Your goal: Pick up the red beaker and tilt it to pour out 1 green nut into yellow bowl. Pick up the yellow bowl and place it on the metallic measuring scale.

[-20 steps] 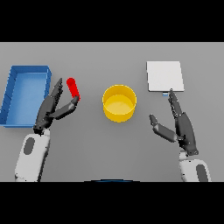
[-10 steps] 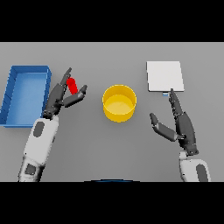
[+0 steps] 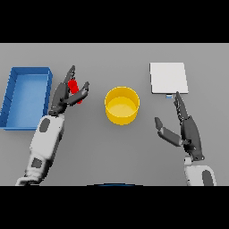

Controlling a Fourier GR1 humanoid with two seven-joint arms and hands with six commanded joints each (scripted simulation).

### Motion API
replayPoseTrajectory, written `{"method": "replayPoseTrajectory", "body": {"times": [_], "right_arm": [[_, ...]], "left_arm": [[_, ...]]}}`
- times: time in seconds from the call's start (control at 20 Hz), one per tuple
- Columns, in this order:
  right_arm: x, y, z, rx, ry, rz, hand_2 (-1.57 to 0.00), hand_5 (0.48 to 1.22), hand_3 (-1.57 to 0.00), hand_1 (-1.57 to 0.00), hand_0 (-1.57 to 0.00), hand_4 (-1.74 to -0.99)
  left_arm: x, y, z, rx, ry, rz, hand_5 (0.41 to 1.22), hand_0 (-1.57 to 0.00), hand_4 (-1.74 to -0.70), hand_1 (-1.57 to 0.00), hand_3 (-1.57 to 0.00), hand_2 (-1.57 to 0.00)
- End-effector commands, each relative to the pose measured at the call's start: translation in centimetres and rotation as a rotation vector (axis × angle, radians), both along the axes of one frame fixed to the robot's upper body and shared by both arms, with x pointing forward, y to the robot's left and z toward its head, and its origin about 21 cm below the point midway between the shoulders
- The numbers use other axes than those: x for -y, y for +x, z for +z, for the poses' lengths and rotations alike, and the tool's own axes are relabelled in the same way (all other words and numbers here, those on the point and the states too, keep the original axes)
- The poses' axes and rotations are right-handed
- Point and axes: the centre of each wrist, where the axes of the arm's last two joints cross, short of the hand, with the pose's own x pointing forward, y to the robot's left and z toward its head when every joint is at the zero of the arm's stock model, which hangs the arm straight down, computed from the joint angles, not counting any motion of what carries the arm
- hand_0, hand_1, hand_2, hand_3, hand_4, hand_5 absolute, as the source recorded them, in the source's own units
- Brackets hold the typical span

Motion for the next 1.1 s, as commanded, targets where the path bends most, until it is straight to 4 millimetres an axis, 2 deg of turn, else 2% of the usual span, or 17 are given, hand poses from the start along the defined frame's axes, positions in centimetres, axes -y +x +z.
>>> {"method": "replayPoseTrajectory", "body": {"times": [0.0, 0.05, 0.1, 0.15, 0.2, 0.3, 0.4, 0.55, 0.6, 0.8, 0.95, 1.05], "right_arm": [[0.3, 0.1, 0.1, -0.004, -0.003, -0.005, 0.00, 0.645, 0.00, 0.00, 0.00, -1.242], [0.4, 0.1, -0.1, -0.019, -0.005, -0.009, 0.00, 0.645, 0.00, 0.00, 0.00, -1.240], [0.2, 0.4, 0.2, -0.017, -0.006, -0.013, 0.00, 0.647, 0.00, 0.00, 0.00, -1.236], [0.0, 0.4, 0.1, -0.014, -0.002, -0.009, 0.00, 0.648, 0.00, 0.00, 0.00, -1.237], [-0.1, 0.3, 0.1, -0.011, 0.012, 0.000, 0.00, 0.648, 0.00, 0.00, 0.00, -1.239], [0.0, 0.6, 0.0, -0.031, -0.001, -0.016, 0.00, 0.648, 0.00, 0.00, 0.00, -1.239], [-0.3, 0.2, 0.0, -0.002, 0.003, 0.000, 0.00, 0.650, 0.00, 0.00, 0.00, -1.242], [0.2, 0.2, -0.1, -0.009, 0.019, 0.001, 0.00, 0.644, 0.00, 0.00, 0.00, -1.255], [0.1, 0.2, -0.3, -0.021, 0.021, -0.007, 0.00, 0.641, 0.00, 0.00, 0.00, -1.251], [0.0, 0.5, -0.1, -0.003, -0.003, -0.005, 0.00, 0.643, 0.00, 0.00, 0.00, -1.238], [0.1, 0.2, -0.1, 0.014, -0.003, -0.001, 0.00, 0.645, 0.00, 0.00, 0.00, -1.228], [0.1, 0.3, -0.1, 0.011, -0.006, 0.002, 0.00, 0.650, 0.00, 0.00, 0.00, -1.226]], "left_arm": [[0.3, 0.2, -0.1, 0.004, -0.014, 0.009, 0.761, -0.08, -1.36, -0.09, -0.13, -0.16], [0.7, 0.2, -0.4, 0.008, -0.019, 0.015, 0.787, -0.21, -1.40, -0.23, -0.25, -0.29], [1.0, 0.3, -0.4, 0.015, -0.020, 0.031, 0.874, -0.38, -1.41, -0.41, -0.52, -0.46], [1.3, 0.3, -0.4, 0.014, -0.002, 0.048, 0.943, -0.55, -1.47, -0.59, -0.73, -0.66], [1.4, 0.4, -0.3, 0.004, 0.037, 0.059, 0.999, -0.76, -1.52, -0.78, -0.88, -0.84], [1.9, 0.8, -0.2, 0.024, 0.088, 0.053, 1.079, -1.05, -1.59, -1.07, -1.06, -1.11], [1.9, 0.8, -0.3, 0.037, 0.083, 0.036, 1.130, -1.24, -1.64, -1.25, -1.15, -1.27], [2.1, 0.7, 0.0, 0.032, 0.091, 0.032, 1.174, -1.40, -1.54, -1.41, -1.36, -1.42], [2.0, 0.7, -0.1, 0.035, 0.060, 0.027, 1.171, -1.43, -1.58, -1.44, -1.40, -1.45], [1.3, 1.3, 1.6, 0.093, -0.059, 0.012, 1.144, -1.51, -1.68, -1.52, -1.50, -1.52], [1.3, 1.4, 2.8, 0.120, -0.067, -0.008, 1.132, -1.54, -1.71, -1.54, -1.54, -1.55], [0.7, 1.7, 4.0, 0.133, -0.014, -0.031, 1.131, -1.55, -1.72, -1.55, -1.55, -1.55]]}}
